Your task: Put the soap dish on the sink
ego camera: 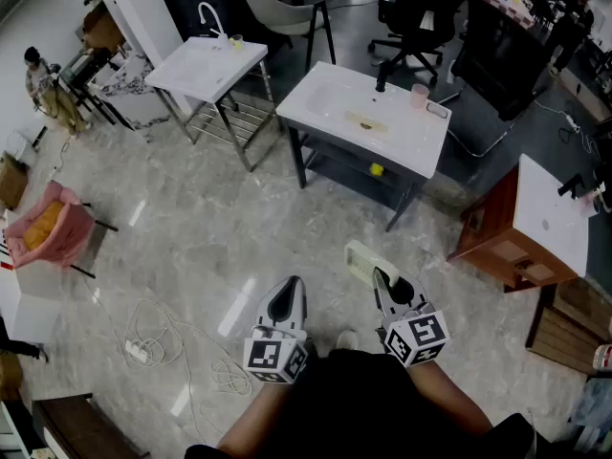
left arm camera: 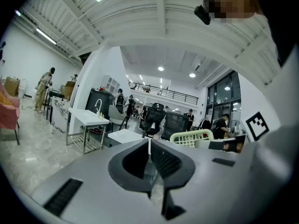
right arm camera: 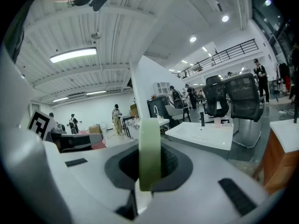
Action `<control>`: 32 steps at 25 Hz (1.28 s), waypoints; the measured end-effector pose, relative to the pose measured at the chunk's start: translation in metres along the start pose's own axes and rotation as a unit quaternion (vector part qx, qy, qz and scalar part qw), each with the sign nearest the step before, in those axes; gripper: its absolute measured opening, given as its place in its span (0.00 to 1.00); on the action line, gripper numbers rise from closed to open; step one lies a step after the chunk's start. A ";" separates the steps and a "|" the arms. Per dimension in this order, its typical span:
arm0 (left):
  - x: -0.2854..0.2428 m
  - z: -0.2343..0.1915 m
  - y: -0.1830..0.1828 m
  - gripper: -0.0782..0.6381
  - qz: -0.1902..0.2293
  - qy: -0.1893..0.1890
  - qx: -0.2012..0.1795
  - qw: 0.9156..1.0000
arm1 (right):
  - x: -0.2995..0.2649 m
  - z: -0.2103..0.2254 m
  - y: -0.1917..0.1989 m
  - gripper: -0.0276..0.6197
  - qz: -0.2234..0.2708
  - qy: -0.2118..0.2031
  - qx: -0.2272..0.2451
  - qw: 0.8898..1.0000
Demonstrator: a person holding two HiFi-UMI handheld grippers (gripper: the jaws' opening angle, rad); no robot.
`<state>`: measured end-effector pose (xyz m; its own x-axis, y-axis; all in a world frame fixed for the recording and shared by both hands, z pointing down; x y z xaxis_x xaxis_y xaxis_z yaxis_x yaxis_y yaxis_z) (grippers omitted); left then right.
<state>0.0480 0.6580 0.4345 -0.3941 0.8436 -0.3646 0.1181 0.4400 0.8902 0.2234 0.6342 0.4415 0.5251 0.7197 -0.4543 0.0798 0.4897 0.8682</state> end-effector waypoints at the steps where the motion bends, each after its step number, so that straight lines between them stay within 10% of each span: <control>1: 0.003 0.001 0.002 0.14 0.000 -0.002 0.000 1.000 | 0.002 -0.001 0.001 0.07 0.000 -0.001 0.002 1.000; 18: 0.018 0.010 0.007 0.13 0.009 -0.026 -0.004 1.000 | 0.020 0.008 0.004 0.07 0.024 -0.009 -0.005 1.000; 32: -0.063 -0.068 -0.031 0.13 -0.012 0.002 -0.002 1.000 | -0.077 0.018 -0.036 0.07 0.008 0.000 -0.011 1.000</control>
<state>0.0073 0.5700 0.4483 -0.4007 0.8314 -0.3849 0.1056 0.4592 0.8820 0.1951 0.5524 0.4488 0.5262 0.7274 -0.4405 0.0533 0.4887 0.8708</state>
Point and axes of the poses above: the fingertips, and each gripper's own axes: x backward along the fingers, z to its right, y out of its underside, the point moved 2 cm from there along x, backward along the fingers, and after that the axes turned 12 degrees about -z, right-handed, at the moved point
